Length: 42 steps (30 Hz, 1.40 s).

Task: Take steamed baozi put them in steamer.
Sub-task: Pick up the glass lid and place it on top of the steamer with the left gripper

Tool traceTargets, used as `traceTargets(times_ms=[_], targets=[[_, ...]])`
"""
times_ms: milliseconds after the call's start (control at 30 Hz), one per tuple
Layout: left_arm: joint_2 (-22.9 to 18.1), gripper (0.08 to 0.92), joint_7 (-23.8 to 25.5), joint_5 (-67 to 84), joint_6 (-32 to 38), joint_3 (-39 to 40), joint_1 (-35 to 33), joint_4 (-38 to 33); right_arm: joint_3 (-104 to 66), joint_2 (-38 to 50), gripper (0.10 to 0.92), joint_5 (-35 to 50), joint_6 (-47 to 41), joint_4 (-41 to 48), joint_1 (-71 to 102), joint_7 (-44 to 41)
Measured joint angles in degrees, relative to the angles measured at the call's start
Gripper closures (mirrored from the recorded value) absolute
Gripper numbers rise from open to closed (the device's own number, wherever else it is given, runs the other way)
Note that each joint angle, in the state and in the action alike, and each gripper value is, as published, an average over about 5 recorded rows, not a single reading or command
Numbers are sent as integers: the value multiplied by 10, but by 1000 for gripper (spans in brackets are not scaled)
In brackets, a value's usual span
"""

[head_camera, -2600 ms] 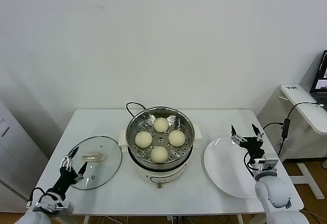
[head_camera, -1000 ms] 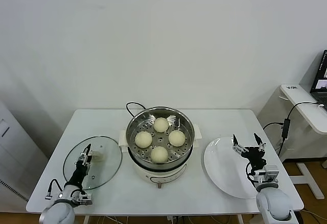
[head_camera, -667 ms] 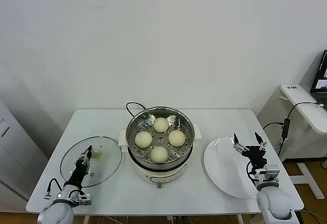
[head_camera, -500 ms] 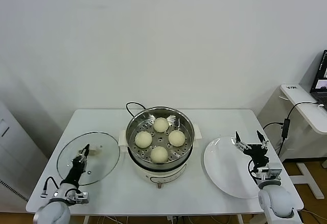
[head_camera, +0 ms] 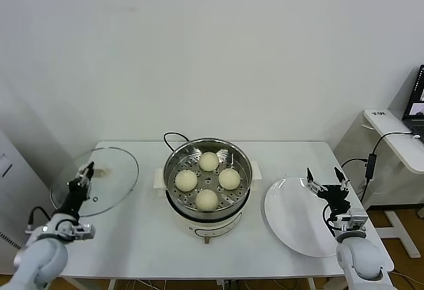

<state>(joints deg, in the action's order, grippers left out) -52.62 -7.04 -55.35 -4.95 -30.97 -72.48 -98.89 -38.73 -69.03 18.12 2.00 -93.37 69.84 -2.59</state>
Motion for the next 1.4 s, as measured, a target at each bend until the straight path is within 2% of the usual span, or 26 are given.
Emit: traceTargets(times_ms=[300, 600, 867, 1400], targets=[[47, 896, 79, 31, -111, 43, 23, -114, 2, 0, 203, 1, -1, 3, -5, -3], [52, 896, 139, -18, -225, 140, 65, -184, 3, 0, 203, 2, -1, 4, -6, -4], [22, 896, 170, -85, -283, 237, 118, -195, 4, 2, 203, 1, -2, 6, -5, -2], [-82, 896, 199, -166, -334, 379, 208, -166, 1, 3, 203, -1, 1, 14, -3, -5]])
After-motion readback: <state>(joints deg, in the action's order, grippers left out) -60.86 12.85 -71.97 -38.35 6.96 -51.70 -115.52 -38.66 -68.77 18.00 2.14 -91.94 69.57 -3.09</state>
